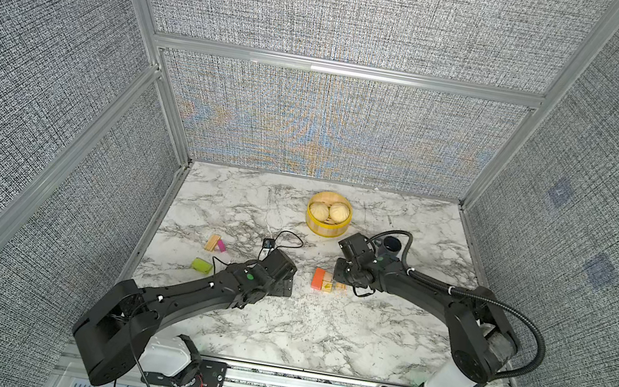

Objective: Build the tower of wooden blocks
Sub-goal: 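Push the card block against the orange block with the right gripper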

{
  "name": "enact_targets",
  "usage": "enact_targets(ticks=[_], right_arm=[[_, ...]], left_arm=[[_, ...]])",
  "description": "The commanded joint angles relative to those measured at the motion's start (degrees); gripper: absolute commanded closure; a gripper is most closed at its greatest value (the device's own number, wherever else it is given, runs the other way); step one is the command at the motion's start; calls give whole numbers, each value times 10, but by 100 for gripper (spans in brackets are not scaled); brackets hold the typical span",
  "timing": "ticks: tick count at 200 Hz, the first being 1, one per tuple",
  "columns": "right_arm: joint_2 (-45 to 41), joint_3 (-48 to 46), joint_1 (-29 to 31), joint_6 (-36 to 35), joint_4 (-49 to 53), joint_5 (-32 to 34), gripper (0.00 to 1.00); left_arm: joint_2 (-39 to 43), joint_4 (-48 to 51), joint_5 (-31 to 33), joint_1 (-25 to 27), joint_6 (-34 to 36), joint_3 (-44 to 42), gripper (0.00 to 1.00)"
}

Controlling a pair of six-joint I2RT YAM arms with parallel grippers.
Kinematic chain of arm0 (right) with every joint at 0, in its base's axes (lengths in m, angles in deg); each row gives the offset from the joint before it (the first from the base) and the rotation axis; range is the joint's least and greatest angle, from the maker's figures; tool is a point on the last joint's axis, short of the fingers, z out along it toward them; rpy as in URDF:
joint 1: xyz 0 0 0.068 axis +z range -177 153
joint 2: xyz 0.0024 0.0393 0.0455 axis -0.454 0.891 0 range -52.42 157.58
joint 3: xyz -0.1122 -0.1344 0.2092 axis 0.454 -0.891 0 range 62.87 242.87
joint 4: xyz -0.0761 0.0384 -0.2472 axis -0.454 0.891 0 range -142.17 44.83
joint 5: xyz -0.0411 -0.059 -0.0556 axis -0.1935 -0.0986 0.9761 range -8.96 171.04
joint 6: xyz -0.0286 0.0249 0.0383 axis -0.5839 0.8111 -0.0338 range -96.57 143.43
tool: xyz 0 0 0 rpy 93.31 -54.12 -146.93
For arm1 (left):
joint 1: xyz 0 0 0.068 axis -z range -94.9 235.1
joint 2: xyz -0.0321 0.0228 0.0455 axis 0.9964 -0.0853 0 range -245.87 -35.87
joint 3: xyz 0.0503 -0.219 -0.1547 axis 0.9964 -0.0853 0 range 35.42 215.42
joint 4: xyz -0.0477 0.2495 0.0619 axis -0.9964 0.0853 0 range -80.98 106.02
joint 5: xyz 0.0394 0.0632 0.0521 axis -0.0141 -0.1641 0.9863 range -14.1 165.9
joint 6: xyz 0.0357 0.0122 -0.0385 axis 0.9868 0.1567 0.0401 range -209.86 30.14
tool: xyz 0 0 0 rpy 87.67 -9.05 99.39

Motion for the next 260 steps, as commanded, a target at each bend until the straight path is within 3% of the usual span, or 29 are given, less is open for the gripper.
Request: enact_targets(ticks=[1,140,196,260], right_arm=[[4,9,1,-2,10,-22,78],[57,42,1,13,-22,-80,75],[59,42,0,14,-20,-81,54],[34,38,-1,8,-14,-75,46]], left_arm=[[-2,-10,1,-1,-3,3,1],[30,2,17,-1,-2,-20,0],[41,0,17,-1,-7,-31,0],[36,-1,7,0,-5,-21,1]])
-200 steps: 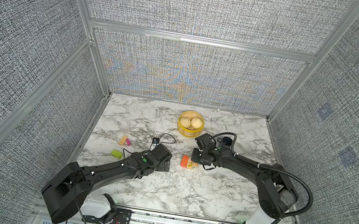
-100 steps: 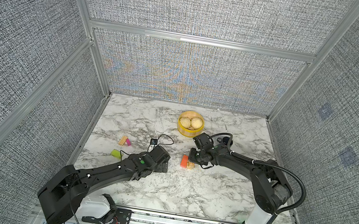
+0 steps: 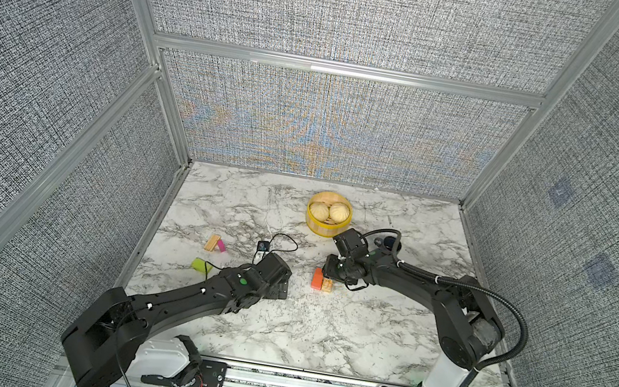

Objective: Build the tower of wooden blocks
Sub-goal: 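Push the card block against the orange block with the right gripper, then open and lift the right gripper while the left gripper reaches to the magenta block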

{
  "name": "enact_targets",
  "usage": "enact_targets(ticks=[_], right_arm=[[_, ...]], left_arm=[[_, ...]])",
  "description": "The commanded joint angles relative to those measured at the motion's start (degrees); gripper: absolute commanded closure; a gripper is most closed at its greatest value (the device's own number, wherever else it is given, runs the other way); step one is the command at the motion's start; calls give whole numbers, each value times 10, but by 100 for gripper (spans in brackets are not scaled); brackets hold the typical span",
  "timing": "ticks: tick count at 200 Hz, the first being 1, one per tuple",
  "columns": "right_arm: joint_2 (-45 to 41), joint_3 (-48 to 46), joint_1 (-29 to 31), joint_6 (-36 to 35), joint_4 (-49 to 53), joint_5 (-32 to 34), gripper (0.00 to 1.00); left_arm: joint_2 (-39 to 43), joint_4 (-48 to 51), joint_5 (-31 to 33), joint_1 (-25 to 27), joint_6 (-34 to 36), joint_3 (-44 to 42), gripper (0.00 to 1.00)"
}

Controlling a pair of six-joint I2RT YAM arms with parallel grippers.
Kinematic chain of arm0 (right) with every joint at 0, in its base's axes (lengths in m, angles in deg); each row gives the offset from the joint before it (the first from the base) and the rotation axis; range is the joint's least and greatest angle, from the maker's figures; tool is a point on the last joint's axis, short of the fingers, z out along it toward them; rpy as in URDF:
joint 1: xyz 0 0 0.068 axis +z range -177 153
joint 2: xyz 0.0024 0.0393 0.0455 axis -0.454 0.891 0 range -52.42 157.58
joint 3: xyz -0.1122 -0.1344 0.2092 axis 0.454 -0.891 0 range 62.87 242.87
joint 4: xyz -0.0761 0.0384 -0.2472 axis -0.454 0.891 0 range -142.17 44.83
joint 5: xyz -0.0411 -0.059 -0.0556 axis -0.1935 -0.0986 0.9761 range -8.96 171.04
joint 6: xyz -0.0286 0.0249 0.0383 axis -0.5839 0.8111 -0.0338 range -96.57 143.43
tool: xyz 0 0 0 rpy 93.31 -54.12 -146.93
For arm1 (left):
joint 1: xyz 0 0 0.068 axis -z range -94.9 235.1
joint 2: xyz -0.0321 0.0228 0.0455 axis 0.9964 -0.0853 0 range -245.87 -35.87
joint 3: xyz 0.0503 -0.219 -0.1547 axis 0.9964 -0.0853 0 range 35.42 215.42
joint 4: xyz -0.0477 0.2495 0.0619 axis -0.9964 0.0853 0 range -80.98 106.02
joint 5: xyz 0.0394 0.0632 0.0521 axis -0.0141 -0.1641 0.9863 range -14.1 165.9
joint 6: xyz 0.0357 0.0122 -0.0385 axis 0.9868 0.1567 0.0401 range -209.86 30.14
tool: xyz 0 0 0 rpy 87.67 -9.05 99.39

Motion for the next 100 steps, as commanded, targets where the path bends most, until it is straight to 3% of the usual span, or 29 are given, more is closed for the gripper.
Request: enact_targets(ticks=[1,40,70,100], right_arm=[[-16,-1,0,-3,6,4,46],[-64,-16,-4,-19,13,18,44],[-99,-27,-6,-49,17,20,42],[-122,-18,-6,-105,25,18,32]], left_arm=[[-3,-5,-2,0,2,9,1],[-21,-4,-11,-1,12,34,13],[-26,10,-7,-6,13,59,34],[-16,19,-12,-32,24,70,37]])
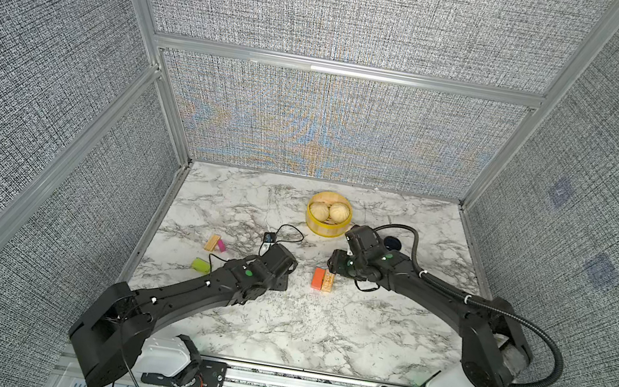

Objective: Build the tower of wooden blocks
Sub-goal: 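Open and lift the right gripper while the left gripper reaches to the magenta block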

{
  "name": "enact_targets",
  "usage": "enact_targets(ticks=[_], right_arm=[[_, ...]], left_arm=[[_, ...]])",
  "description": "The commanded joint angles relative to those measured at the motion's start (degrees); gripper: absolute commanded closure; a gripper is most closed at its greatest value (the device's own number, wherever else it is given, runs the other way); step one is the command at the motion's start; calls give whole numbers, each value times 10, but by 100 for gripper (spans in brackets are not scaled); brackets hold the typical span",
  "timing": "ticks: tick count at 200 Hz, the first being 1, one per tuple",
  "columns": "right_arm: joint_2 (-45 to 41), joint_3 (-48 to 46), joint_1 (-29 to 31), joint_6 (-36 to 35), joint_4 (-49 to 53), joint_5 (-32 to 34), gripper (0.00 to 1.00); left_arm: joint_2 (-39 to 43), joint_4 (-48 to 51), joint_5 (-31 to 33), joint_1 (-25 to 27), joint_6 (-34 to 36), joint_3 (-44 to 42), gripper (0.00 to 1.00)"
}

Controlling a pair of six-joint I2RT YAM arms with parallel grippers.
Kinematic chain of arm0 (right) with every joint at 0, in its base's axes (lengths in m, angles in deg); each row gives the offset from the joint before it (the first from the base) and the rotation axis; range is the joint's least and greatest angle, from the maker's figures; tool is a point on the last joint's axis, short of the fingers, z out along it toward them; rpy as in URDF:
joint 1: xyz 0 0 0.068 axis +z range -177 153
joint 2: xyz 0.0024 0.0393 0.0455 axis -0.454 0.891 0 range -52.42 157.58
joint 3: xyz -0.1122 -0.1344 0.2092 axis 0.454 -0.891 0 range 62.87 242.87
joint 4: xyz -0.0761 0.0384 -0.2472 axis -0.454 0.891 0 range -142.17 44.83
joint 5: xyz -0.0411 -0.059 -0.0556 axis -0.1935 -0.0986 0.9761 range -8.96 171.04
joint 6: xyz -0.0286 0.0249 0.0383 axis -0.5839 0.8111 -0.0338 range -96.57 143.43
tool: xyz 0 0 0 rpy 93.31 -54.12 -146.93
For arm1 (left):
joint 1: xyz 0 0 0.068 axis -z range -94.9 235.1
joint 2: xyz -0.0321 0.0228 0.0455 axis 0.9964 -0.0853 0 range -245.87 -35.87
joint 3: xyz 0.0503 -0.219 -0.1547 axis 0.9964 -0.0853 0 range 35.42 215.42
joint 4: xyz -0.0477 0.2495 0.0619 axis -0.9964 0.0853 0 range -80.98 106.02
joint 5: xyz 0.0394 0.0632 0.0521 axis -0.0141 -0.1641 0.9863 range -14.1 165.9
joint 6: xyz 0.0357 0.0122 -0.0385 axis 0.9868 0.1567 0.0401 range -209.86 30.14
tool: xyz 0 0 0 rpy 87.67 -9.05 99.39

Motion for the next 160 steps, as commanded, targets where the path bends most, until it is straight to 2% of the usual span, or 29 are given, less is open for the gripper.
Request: enact_targets(ticks=[1,27,59,101,160], right_arm=[[-15,7,1,-58,11,7,31],[-24,17,1,-95,2,0,26],[-2,51,0,-126,-24,-24,22],[58,125,-7,-137,-64,-62,21],[170,290,-26,-144,-81,-159,21]], left_arm=[[9,13,-6,-20,15,8,37],[35,56,-16,-63,19,24,23],[72,119,21,-97,34,49,1],[96,154,-15,-184,40,51,1],[84,168,-53,-276,31,40,8]])
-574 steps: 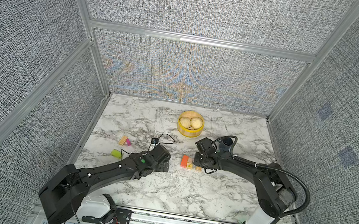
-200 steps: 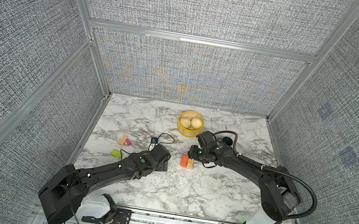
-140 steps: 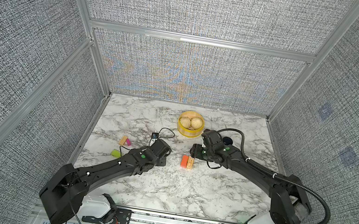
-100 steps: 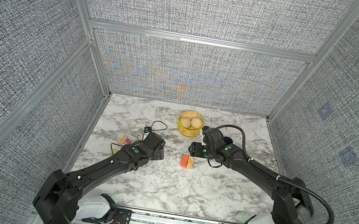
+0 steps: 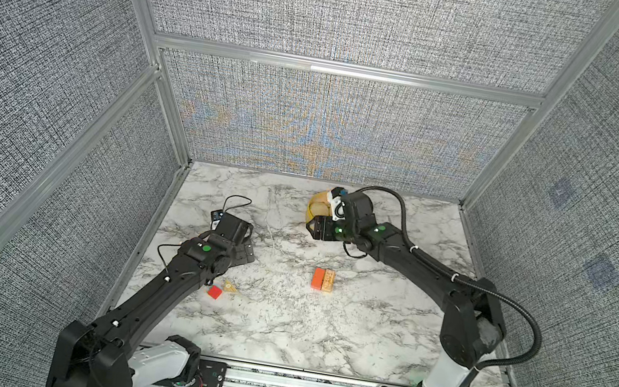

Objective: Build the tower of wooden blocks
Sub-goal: 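Open and lift the right gripper while the left gripper reaches to the magenta block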

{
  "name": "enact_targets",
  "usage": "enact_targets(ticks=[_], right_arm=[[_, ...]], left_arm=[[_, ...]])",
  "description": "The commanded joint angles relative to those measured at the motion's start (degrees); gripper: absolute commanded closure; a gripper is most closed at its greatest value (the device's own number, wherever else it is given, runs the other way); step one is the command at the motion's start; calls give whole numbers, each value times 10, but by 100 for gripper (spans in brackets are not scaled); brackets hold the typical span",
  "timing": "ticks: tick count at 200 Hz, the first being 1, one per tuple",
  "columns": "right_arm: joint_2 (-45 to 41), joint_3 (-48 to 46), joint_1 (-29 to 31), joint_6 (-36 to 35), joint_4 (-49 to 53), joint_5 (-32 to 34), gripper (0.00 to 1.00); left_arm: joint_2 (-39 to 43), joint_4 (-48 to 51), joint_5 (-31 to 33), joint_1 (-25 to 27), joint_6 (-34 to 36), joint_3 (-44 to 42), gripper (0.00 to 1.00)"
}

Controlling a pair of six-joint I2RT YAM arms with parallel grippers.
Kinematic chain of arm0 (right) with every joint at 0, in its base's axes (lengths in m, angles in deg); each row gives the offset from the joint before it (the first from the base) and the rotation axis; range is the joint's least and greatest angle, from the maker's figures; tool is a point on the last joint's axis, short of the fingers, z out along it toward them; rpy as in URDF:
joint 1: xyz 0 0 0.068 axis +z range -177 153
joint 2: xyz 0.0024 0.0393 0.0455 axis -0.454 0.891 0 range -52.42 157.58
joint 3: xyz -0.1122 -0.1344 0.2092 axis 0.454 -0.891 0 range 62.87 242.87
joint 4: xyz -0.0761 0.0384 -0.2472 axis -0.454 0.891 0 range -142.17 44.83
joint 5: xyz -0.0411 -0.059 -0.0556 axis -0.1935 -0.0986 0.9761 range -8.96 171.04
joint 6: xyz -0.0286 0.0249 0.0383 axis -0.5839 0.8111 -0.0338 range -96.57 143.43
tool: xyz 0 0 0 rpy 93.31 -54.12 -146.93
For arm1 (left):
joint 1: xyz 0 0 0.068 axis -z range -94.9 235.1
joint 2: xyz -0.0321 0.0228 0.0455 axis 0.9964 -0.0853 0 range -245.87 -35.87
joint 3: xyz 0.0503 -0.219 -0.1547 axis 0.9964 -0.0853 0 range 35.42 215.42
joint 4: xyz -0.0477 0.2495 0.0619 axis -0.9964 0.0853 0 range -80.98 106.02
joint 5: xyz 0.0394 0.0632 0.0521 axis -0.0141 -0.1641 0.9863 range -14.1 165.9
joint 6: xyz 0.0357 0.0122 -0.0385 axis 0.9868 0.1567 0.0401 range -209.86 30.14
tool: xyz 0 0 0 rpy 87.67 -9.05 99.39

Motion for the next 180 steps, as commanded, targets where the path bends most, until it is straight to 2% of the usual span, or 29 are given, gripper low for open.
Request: enact_targets(ticks=[1,46,72,115,180], right_arm=[[30,50,-7,-10,-13,-51,21],[85,116,-23,-7,-22,-98,21],[92,115,-29,-10,-31,-106,22],[87,94,-41,-12,-44,-109,23],[83,77,-50,-12,-58,-109,23]], left_arm=[[-5,9,-29,-26,0,-7,9],[-64,-2,-42,-65,8,12,19],[-121,-2,-42,-80,9,45,31],[-205,-20,-59,-111,16,92,43],[-303,-19,-73,-132,15,148,48]])
